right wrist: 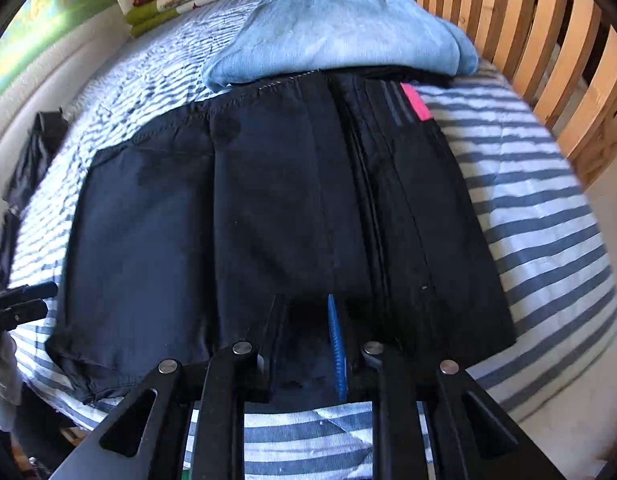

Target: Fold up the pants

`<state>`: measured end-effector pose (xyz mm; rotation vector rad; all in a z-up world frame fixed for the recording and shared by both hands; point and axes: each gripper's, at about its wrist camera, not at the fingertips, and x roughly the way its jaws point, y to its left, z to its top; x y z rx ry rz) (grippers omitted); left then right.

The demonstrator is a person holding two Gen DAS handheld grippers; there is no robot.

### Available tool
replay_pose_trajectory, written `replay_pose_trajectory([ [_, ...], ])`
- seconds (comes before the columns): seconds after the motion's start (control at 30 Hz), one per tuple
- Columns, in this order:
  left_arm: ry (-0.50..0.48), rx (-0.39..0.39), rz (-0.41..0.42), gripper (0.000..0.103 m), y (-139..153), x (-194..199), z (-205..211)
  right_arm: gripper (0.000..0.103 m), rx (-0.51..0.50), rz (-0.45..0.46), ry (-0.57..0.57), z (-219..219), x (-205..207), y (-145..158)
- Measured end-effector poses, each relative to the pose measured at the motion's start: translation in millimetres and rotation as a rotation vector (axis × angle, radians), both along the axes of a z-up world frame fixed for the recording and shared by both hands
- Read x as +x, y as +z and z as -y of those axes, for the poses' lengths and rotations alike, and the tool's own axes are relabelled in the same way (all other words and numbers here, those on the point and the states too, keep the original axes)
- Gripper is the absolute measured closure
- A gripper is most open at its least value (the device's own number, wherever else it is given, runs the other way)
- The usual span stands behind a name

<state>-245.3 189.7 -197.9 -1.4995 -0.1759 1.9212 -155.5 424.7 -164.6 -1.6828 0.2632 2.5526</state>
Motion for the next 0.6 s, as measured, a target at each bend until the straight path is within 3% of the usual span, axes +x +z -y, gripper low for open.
replay_pose_trajectory([
  [0.17, 0.030, -0.011, -0.001, 0.025, -1.9, -1.0, -7.2, 0.085, -0.004, -0.084, 0.089, 38.1, -4.0, 26.5],
  [0.3, 0.023, -0.036, -0.031, 0.026, 1.7, 14.6, -11.4, 0.085, -0.077, -0.060, 0.174, 74.5, -12.6, 24.9],
  [0.4, 0.011, -0.087, -0.109, 0.039, 10.2, 38.3, -10.0, 0.083, -0.061, -0.064, 0.266, 110.1, -17.4, 29.7],
  [0.47, 0.001, -0.051, -0.149, 0.048, 22.6, 50.1, -8.0, 0.083, -0.057, -0.061, 0.327, 132.0, -23.1, 30.5],
  [0.53, -0.047, -0.039, -0.209, 0.066, 36.0, 61.5, -12.9, 0.083, -0.038, -0.043, 0.362, 148.9, -29.8, 24.8],
  [0.6, -0.117, -0.036, -0.243, 0.071, 41.7, 66.1, -24.3, 0.083, -0.022, -0.013, 0.358, 152.9, -35.0, 14.7],
])
